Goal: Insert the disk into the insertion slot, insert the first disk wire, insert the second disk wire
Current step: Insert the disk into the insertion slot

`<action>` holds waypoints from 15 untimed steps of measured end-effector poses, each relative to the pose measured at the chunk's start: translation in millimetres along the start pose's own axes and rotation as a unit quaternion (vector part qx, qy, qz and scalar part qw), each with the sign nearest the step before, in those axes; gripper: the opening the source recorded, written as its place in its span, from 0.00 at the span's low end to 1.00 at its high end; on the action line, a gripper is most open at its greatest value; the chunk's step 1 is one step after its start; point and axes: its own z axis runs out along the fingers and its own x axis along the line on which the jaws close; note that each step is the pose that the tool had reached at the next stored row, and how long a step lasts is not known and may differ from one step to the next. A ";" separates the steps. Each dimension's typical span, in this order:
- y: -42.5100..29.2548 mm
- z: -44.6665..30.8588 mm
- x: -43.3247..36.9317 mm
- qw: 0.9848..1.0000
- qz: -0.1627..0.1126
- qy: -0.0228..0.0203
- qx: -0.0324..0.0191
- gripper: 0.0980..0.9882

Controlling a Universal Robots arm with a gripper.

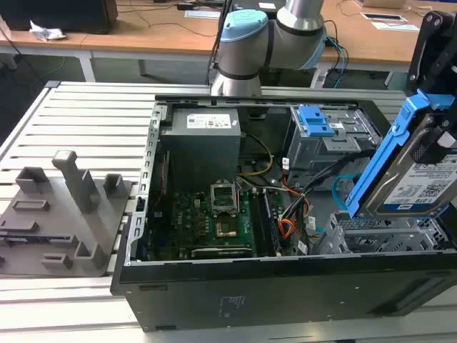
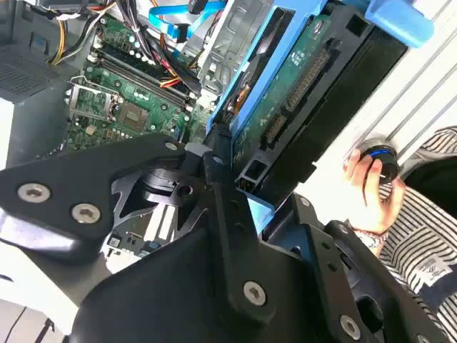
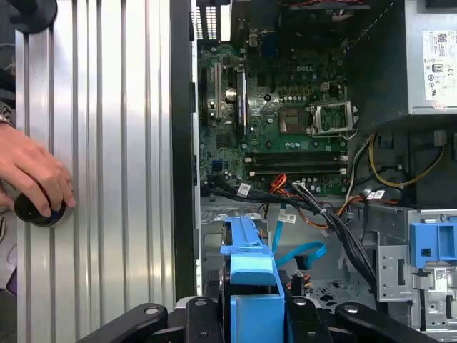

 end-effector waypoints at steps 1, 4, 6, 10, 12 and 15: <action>-0.1 3.1 0.0 1.000 0.000 0.001 0.000 0.30; -0.4 10.1 -0.1 1.000 0.000 0.001 0.000 0.30; -0.6 14.5 -0.1 1.000 0.000 0.001 0.000 0.30; -0.8 18.5 -0.2 1.000 0.000 0.001 0.000 0.30; -1.8 19.7 -1.6 1.000 0.000 0.001 0.000 0.30; -5.3 22.3 -5.3 1.000 0.000 0.001 0.000 0.30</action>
